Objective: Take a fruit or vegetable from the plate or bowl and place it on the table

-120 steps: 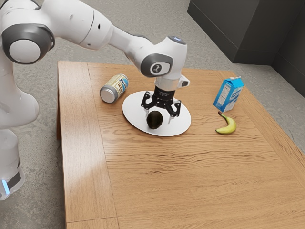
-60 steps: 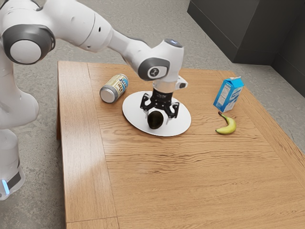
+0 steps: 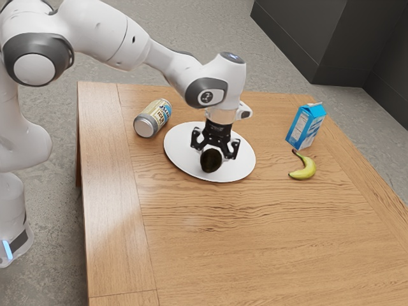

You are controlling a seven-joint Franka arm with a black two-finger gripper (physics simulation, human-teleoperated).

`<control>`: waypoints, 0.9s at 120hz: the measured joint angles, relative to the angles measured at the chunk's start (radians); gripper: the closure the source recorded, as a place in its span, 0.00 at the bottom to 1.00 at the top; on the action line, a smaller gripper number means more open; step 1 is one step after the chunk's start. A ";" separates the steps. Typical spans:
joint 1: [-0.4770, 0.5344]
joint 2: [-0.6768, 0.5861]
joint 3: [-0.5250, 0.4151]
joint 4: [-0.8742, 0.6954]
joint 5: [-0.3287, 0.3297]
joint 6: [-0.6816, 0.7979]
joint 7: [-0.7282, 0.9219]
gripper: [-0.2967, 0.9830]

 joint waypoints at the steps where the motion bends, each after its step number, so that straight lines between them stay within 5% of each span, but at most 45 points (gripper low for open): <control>1: 0.000 0.000 -0.003 0.003 0.000 0.000 0.000 0.48; 32: 0.007 0.020 -0.146 0.152 -0.002 -0.029 0.022 0.49; 85: 0.011 0.053 -0.237 0.198 -0.021 -0.028 0.061 0.48; 108: 0.017 0.051 -0.240 0.198 -0.042 -0.025 0.084 0.31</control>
